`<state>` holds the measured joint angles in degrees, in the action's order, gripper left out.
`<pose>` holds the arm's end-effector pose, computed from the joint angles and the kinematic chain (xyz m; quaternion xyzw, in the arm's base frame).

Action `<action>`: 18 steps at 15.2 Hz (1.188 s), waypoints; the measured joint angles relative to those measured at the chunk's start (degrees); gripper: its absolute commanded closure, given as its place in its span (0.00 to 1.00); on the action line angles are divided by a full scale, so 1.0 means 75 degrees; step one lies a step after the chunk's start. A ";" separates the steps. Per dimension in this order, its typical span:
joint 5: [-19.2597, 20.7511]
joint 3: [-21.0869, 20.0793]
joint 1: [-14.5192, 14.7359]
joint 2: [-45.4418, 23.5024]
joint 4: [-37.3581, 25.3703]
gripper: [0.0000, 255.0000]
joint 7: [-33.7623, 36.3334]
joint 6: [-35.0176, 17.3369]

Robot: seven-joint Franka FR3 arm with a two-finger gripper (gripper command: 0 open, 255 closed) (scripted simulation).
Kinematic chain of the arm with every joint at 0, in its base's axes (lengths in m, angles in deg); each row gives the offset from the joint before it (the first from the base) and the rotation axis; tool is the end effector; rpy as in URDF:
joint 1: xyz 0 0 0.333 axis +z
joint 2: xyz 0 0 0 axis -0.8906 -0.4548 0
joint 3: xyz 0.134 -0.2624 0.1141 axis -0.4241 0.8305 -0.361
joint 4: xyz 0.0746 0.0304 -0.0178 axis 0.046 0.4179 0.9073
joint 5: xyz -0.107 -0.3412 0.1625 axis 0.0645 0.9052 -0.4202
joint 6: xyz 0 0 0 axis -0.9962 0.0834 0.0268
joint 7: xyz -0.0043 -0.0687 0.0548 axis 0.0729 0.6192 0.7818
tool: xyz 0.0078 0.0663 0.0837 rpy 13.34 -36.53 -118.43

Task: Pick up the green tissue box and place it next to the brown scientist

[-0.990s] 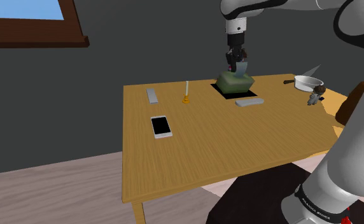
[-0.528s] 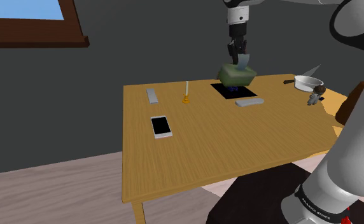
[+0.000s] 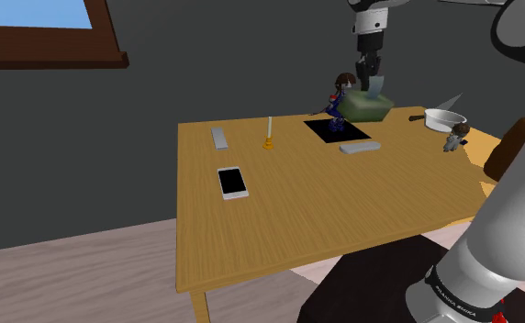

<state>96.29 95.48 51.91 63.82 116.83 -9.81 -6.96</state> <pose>0.4867 -0.2872 0.5860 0.9937 -0.0054 -0.1090 0.0248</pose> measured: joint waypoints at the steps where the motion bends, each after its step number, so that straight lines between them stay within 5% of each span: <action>1: 0.0047 0.0068 -0.0076 0.0094 0.0149 1.00 -0.0139 -0.0079; 11: 0.0304 0.0902 -0.1001 0.0260 0.0467 1.00 -0.1853 -0.0519; 18: 0.0135 0.1511 -0.1785 -0.0313 -0.0119 1.00 -0.3225 -0.0683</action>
<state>97.30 106.81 38.52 61.47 115.93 -34.00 -12.09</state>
